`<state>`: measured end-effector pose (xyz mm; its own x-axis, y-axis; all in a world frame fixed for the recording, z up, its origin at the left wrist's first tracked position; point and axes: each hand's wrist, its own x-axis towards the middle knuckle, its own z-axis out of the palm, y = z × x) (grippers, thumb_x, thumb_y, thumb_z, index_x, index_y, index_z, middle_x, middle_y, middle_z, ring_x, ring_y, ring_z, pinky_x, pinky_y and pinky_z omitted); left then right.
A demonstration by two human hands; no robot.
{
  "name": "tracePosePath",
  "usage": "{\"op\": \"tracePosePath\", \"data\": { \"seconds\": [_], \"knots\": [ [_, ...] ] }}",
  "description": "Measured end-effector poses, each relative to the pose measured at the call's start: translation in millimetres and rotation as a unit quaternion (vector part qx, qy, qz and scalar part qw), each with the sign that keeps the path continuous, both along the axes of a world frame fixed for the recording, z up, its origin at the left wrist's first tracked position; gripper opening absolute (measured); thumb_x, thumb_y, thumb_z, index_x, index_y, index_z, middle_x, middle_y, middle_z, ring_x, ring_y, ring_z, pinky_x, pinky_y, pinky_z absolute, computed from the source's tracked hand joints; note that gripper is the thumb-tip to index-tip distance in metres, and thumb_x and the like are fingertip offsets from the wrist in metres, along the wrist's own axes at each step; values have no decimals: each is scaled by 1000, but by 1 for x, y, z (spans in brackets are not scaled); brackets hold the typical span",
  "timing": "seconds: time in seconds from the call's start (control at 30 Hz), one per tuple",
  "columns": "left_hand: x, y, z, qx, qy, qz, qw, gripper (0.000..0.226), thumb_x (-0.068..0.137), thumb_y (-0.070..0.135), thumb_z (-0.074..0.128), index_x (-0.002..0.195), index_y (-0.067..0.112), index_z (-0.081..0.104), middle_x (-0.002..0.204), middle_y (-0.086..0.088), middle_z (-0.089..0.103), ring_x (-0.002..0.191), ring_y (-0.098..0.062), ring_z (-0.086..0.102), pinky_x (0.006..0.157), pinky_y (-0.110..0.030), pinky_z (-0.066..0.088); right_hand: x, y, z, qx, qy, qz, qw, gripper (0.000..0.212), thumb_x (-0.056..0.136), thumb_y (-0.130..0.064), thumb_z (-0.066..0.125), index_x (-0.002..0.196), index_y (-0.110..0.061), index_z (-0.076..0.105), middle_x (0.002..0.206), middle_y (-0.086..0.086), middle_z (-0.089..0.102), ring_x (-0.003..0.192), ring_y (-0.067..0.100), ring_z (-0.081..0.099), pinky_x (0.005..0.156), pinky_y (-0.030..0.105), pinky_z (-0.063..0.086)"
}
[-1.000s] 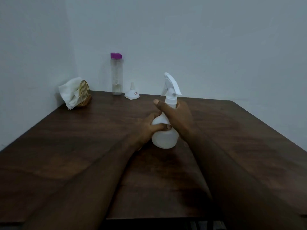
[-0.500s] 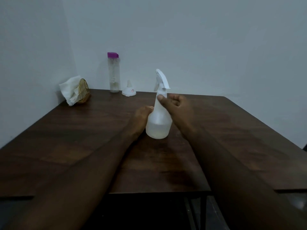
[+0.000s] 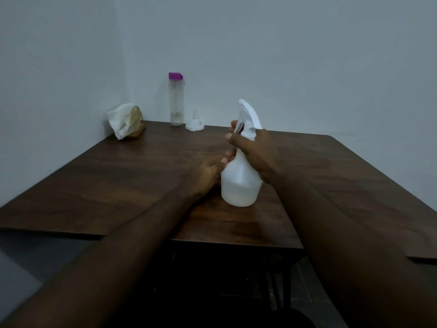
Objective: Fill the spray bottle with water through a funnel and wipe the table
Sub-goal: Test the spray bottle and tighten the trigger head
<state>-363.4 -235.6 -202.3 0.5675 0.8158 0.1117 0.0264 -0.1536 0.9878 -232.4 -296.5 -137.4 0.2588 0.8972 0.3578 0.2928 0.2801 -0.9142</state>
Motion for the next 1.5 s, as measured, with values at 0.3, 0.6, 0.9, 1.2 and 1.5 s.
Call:
{"op": "tracePosePath", "data": {
  "seconds": [0.3,0.6,0.9,1.2,1.5],
  "knots": [
    [0,5,2,44,80,-7,996,27,103,16,40,112,1,61,98,-4,63,86,-11,61,62,-9,47,-24,-41,-3,39,23,-86,995,35,87,-11,69,118,-10,53,91,9,60,63,20,59,59,31,52],
    [5,4,-11,64,38,40,996,12,98,14,54,91,11,63,90,-12,71,80,-20,71,79,-32,59,-37,-118,10,-7,-93,-192,977,23,83,-13,66,104,-5,59,90,17,67,74,33,69,69,42,57],
    [38,-10,11,152,6,74,986,6,93,21,60,87,23,62,90,-8,70,86,-21,70,81,-37,58,-33,-192,-9,-117,-99,-190,970,20,76,-8,63,91,5,60,79,23,64,64,35,63,62,45,55],
    [49,-4,2,319,152,154,923,22,95,27,55,107,12,64,99,-5,67,86,-14,58,78,-27,46,-2,-220,-60,-217,-15,-227,949,21,78,-3,59,95,8,59,71,20,61,54,27,63,57,39,52],
    [40,10,-4,49,-39,149,987,23,91,44,56,88,22,63,91,-3,69,93,-18,68,89,-36,56,2,-209,-67,-231,-41,-233,944,10,76,-3,60,86,0,61,70,23,63,58,27,63,54,34,50]
  ]
}}
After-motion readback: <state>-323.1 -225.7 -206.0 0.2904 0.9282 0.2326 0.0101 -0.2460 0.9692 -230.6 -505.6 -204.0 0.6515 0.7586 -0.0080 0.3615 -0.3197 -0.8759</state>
